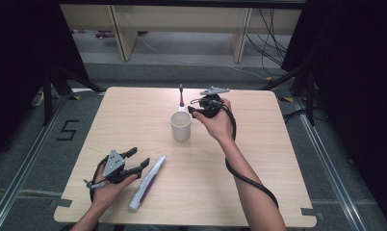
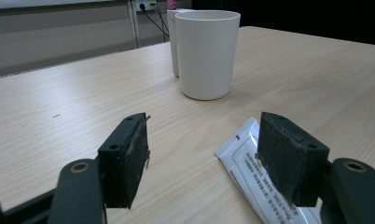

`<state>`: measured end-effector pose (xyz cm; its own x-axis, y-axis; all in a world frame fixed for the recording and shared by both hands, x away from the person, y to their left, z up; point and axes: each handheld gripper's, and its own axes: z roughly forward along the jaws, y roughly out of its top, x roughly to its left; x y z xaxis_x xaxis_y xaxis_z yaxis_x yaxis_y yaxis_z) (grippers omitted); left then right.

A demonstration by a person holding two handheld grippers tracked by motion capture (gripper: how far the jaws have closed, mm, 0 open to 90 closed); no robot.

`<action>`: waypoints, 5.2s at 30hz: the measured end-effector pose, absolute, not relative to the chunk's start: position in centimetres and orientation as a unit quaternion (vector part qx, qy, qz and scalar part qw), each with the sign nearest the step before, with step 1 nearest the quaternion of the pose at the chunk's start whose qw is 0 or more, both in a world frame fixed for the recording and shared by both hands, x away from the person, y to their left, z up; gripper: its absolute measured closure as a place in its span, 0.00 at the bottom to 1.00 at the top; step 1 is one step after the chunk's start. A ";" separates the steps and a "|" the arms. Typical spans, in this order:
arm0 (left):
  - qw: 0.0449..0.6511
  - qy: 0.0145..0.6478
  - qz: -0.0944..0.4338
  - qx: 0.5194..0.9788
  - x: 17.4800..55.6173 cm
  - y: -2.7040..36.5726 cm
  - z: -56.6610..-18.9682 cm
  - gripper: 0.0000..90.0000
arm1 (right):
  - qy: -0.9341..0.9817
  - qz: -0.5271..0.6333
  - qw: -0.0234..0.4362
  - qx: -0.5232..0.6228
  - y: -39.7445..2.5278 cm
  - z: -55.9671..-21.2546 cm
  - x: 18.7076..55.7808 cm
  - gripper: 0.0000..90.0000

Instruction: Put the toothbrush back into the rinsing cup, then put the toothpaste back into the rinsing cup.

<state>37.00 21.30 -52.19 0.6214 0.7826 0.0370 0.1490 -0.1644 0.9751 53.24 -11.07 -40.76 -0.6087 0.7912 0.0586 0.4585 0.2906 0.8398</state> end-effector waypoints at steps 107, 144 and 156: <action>0.206 0.412 0.024 0.887 38.6 15.3 -45.1 0.48 | 0.753 0.397 0.114 0.513 -24.4 -47.9 41.5 0.49; 0.081 0.431 0.010 0.898 40.5 12.4 -47.7 0.58 | 0.758 0.400 0.095 0.507 -23.6 -47.9 41.5 0.49; 0.069 0.428 0.008 0.901 40.4 12.2 -48.0 0.61 | 0.759 0.397 0.091 0.508 -23.5 -48.1 41.5 0.49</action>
<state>40.44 12.20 -48.01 0.6333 0.7726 -0.0450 0.7705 -0.6239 0.1310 41.51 -23.46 -48.08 -0.4685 0.8427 0.2654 0.6990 0.1698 0.6947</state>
